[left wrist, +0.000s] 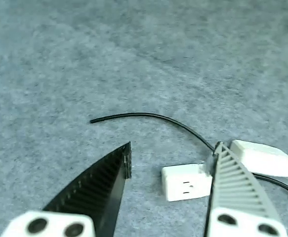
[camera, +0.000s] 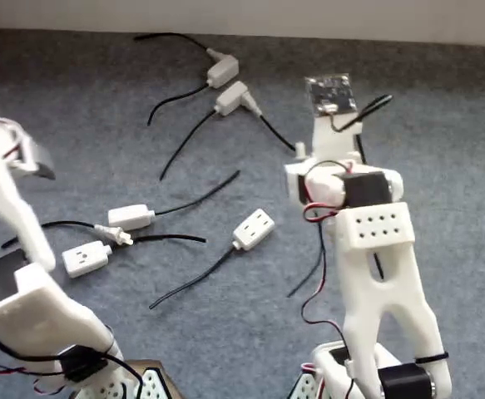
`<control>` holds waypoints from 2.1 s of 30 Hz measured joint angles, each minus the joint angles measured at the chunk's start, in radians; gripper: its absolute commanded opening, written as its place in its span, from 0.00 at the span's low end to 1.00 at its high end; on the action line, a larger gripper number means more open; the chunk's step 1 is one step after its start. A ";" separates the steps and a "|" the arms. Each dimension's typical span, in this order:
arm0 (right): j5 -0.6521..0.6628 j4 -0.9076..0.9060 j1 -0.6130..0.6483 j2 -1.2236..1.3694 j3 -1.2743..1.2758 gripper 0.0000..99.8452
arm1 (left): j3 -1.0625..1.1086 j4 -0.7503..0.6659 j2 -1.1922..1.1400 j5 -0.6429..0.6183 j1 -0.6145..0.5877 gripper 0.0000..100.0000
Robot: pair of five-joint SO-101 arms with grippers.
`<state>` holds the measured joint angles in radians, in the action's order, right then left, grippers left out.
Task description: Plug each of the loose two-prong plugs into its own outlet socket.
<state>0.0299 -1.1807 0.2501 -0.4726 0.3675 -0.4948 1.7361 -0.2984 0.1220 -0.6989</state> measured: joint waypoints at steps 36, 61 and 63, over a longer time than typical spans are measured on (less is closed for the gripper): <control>-0.953 -0.138 0.428 1.818 -1.887 0.16 | 0.176 0.002 0.000 0.138 -0.167 0.27; -0.038 -0.462 0.290 1.407 -2.010 0.16 | 0.178 0.000 0.000 0.272 0.212 0.27; 0.025 -0.506 0.247 1.356 -2.010 0.16 | 0.178 0.000 0.000 0.290 0.273 0.27</control>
<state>0.0545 -1.6870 0.4971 0.8838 -1.6425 -0.3168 1.7361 -0.2984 0.4120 -0.4258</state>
